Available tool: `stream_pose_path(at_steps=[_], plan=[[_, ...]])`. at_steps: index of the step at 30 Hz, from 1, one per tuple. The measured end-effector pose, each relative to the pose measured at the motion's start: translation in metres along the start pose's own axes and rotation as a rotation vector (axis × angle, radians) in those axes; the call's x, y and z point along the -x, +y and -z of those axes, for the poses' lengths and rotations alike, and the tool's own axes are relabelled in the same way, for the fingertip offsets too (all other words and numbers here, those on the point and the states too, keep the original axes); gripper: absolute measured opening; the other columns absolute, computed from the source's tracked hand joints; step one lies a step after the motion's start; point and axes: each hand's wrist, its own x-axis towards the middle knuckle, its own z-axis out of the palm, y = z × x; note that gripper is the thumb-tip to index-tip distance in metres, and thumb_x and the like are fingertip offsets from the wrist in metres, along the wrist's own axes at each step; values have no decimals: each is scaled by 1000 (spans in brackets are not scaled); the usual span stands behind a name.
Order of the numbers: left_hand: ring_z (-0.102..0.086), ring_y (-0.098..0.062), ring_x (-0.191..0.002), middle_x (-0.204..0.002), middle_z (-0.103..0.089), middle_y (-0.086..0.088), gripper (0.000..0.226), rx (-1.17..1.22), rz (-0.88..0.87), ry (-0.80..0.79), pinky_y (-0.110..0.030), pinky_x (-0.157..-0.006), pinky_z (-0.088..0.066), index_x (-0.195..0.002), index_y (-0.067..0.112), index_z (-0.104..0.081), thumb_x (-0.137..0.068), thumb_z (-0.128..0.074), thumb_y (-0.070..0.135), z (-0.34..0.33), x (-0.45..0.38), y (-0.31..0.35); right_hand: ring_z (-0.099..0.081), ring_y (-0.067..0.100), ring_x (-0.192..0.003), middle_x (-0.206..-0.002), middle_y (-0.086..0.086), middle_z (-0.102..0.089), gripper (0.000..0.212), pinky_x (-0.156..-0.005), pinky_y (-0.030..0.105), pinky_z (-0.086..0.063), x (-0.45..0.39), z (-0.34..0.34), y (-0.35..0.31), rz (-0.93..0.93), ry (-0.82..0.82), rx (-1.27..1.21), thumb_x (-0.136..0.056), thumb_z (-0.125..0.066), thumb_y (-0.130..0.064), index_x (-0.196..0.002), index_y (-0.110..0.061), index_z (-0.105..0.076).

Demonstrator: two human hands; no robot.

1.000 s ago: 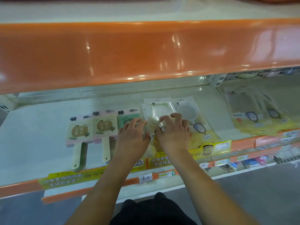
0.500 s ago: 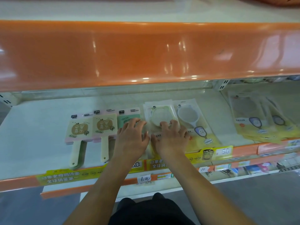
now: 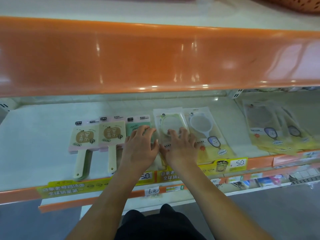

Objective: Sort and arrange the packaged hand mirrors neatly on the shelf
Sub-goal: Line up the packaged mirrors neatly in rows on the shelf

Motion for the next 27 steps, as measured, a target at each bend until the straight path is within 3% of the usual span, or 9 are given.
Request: stream_pose_path(at_steps=[16, 20, 27], plan=[[-41, -20, -126, -136, -44, 3, 43, -23, -53, -47, -37, -102, -35, -134, 26, -45, -93, -50, 39, 7, -3, -10, -23, 34, -138, -152, -1, -25, 66, -109, 48, -27, -1, 4, 4, -29, 11, -126, -83, -61, -58, -141, -39, -36], [-40, -20, -127, -138, -42, 4, 43, -16, -82, -54, -36, -103, -32, -135, 27, -44, -94, -48, 40, 10, -5, -11, -24, 30, -139, -152, 0, -28, 63, -111, 46, -25, 5, 4, 4, -27, 112, -146, -85, -60, -55, -141, -36, -40], [-40, -21, -127, -139, -40, 4, 44, 19, -138, -94, -38, -107, -28, -136, 28, -43, -94, -47, 40, 2, -9, 2, -36, 34, -133, -144, 2, -41, 55, -101, 50, -39, 18, 5, 16, -42, 252, -195, -84, -62, -47, -135, -29, -50]])
